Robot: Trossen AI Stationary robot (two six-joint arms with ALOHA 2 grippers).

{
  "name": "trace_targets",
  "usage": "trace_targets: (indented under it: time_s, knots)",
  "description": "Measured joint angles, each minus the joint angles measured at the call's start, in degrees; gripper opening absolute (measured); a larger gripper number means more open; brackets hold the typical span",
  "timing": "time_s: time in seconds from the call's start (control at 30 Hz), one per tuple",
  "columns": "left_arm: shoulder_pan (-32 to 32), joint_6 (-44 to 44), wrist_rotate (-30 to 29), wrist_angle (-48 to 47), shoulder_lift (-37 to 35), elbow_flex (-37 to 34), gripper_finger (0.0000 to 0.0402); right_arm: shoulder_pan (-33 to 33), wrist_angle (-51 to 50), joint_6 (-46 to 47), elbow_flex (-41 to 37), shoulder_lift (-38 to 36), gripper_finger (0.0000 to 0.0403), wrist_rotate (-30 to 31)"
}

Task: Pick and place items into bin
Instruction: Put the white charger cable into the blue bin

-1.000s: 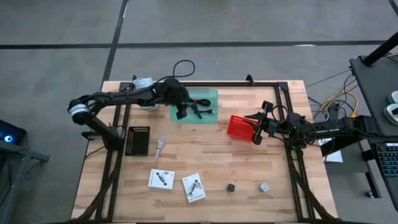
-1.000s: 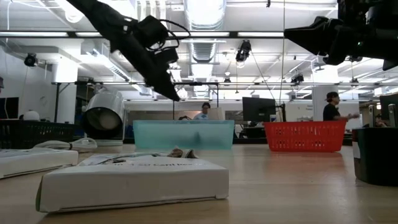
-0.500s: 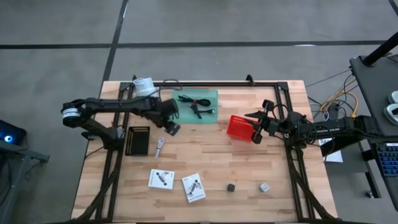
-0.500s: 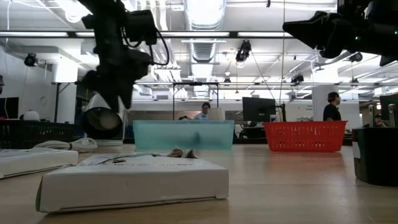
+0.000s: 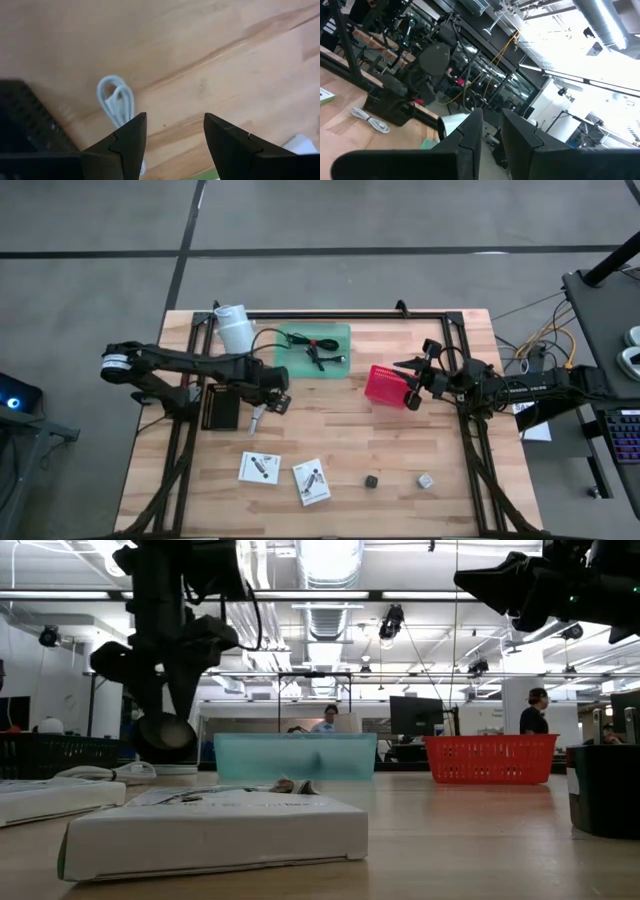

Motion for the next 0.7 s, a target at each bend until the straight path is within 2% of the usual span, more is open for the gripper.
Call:
trace_targets:
  time_s: [0.27,0.7]
  knots:
    - [-1.02,-3.89,-0.19,-0.01,0.01,-3.58,0.018,0.0,0.0,-0.43,0.0,0.0,0.0057,-0.03]
    - [-0.97,-3.9,-0.43,0.87,1.06,-9.78,0.018,0.0,0.2,-0.4,0.0,0.0,0.0057,-0.06]
